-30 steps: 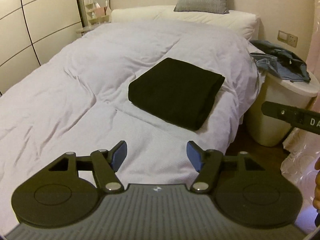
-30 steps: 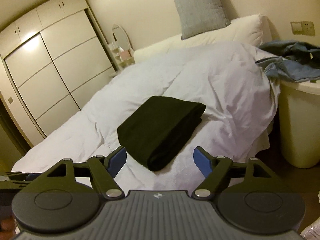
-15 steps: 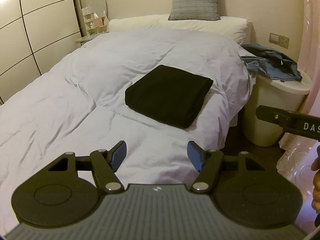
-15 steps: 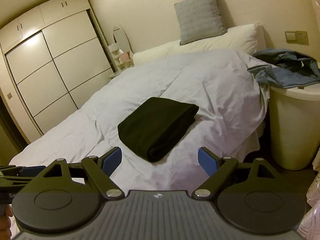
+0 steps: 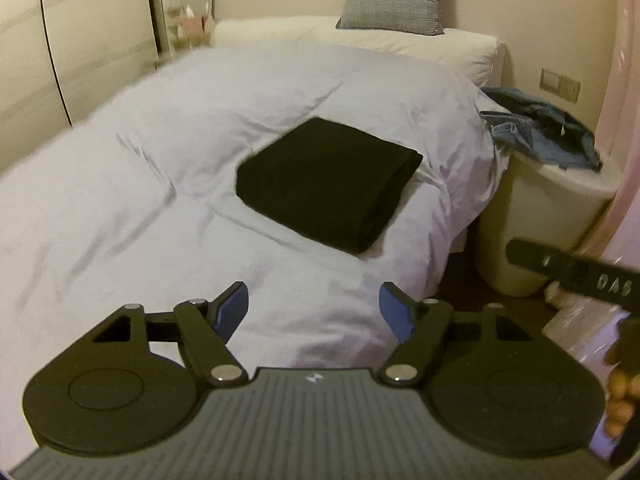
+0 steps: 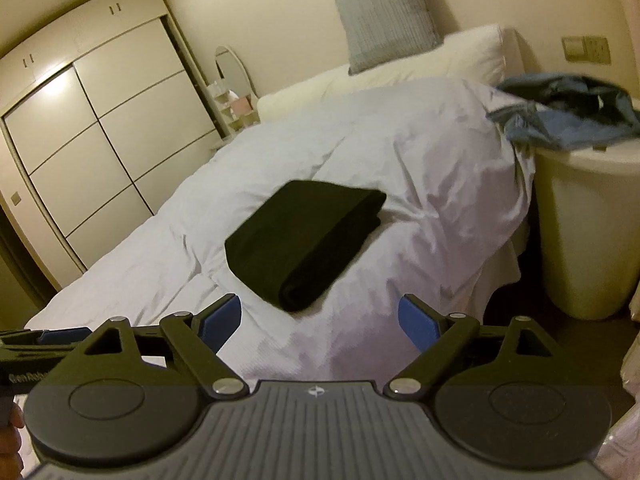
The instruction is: Fold clothes
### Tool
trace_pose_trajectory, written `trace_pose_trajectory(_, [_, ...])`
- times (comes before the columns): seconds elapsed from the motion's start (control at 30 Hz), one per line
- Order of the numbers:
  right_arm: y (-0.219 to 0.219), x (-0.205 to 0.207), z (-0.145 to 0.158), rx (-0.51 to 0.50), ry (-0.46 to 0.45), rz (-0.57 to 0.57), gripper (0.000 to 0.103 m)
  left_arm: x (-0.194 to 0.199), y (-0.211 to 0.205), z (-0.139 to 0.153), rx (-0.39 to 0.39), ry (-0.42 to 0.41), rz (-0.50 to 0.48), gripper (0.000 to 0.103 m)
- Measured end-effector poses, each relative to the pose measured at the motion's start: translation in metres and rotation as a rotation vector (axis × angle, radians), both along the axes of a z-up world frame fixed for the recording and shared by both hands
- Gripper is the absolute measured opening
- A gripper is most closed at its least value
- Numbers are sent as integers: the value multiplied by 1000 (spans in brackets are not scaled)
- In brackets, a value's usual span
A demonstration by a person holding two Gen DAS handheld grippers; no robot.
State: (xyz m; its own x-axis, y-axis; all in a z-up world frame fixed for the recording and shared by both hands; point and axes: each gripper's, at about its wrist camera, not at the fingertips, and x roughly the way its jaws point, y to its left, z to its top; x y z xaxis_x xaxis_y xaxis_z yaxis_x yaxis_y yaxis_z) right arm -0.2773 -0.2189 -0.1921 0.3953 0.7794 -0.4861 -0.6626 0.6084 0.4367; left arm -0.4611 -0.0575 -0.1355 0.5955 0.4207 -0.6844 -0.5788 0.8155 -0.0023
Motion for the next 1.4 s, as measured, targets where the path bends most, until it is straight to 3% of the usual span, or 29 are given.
trace_pose_trajectory(0.33, [38,61,-70,38,256,22,88,27,101,-58,-325,-59,127,69])
trace_pose_trajectory(0.53, [64,104,-96,206,419,49,88,51,171,-85,-467,-167,179,71])
trace_pose_trajectory(0.7, [91,143,-111,331,493,49,88,79,223,-110,-583,-266,202,72])
trace_pose_trajectory(1.0, [133,181,-148,392,570,28,86,108,280,-160,-722,-387,239,72])
trace_pose_trajectory(1.17, [148,195,-157,382,571,30,75,119,296,-171,-748,-447,244,71])
trace_pose_trajectory(1.4, [162,207,-167,399,584,52,74,138,310,-180,-787,-518,218,70])
